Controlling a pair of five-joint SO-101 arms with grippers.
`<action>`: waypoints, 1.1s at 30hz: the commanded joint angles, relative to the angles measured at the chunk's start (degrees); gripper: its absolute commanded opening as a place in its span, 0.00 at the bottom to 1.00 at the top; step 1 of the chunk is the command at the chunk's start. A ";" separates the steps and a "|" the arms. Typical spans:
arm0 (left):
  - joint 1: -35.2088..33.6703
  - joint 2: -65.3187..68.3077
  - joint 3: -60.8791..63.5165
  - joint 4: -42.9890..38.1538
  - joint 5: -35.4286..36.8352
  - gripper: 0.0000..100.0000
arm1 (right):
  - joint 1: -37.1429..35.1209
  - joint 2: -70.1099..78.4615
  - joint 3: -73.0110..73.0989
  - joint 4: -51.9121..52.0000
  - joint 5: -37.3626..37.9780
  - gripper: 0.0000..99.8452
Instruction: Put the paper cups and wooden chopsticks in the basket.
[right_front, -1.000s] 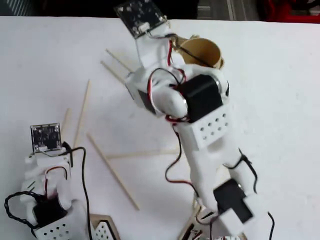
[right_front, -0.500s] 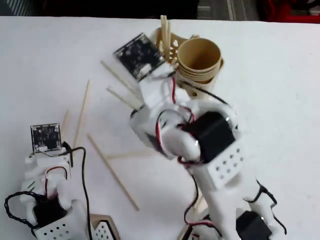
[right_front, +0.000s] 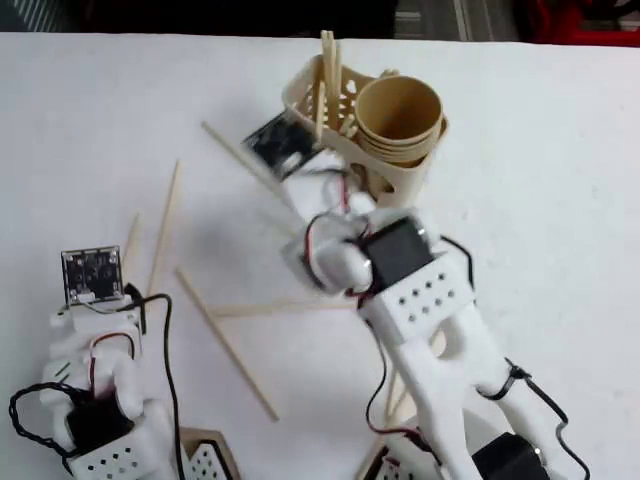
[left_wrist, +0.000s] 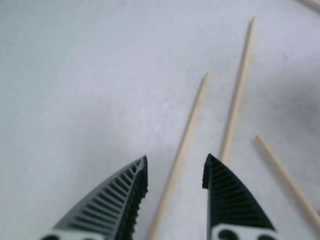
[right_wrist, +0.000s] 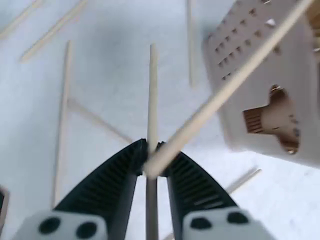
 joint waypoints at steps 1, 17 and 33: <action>-0.22 -0.57 -0.26 -0.26 -0.62 0.19 | 3.21 -2.15 -0.53 -7.78 0.79 0.02; -0.31 -0.57 -0.26 -0.26 -0.62 0.19 | 9.27 -1.63 -7.91 -31.34 3.60 0.02; -0.22 -0.57 -0.26 -0.26 -0.62 0.19 | -4.35 -10.77 -6.95 -0.84 3.16 0.02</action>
